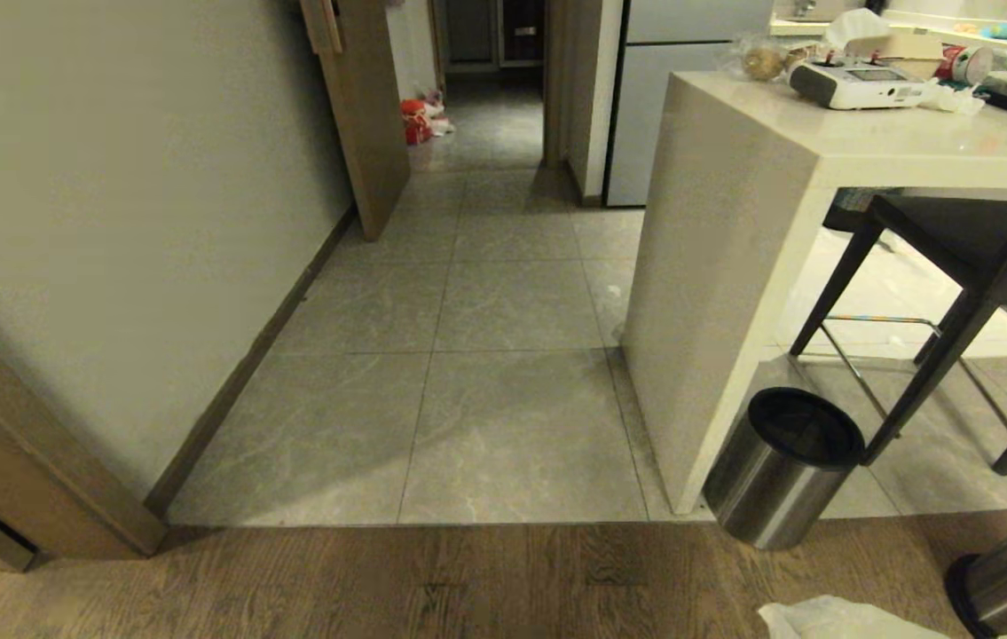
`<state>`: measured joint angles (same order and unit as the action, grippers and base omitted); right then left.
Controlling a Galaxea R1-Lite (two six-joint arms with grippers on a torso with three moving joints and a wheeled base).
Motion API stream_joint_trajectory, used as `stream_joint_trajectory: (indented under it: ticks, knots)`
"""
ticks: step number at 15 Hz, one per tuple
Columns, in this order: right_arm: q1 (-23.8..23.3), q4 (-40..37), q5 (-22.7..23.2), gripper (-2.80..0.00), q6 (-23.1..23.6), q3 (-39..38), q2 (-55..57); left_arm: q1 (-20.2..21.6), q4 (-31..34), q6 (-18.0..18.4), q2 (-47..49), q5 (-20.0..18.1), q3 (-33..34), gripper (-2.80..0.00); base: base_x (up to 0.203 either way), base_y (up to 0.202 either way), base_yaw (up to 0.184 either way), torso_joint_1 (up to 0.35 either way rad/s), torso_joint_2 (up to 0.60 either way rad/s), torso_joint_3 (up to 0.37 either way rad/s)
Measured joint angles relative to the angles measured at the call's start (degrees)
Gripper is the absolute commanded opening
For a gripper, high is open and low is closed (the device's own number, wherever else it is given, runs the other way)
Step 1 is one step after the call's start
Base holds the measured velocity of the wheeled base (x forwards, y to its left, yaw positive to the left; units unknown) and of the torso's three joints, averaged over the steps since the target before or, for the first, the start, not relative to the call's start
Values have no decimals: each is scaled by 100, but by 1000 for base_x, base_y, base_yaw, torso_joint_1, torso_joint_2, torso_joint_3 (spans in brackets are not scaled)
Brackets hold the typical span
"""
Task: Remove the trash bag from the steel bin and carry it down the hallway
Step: Put the trash bag at the door
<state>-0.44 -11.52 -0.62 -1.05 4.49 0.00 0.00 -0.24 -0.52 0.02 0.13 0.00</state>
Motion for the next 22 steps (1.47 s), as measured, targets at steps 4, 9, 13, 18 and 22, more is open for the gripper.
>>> stream_joint_trajectory:
  ticks: [4, 9, 13, 18, 22]
  knots:
    - [0, -2, 1, -280, 0, 0, 0, 0, 2, 1, 0, 1, 0, -280, 0, 189, 2, 4, 3, 5]
    - [-11, -5, 3, -280, 1, 0, 0, -7, 21, -13, 0, 7, 0, -280, 4, 128, 5, 2, 0, 1]
    - [-11, -2, 5, -280, 1, 0, 0, -5, 2, 12, 0, -4, 0, -280, 84, 1, -1, 2, 1, 2]
    - [0, 0, 0, -280, 0, 0, 0, 7, 1, 12, 0, -6, 0, -280, 191, 0, -1, 4, 3, 3]
    - [-5, 0, 0, -280, 0, 0, 0, 2, 2, 11, 0, -6, 0, -280, 188, 0, 1, 2, 3, 5]
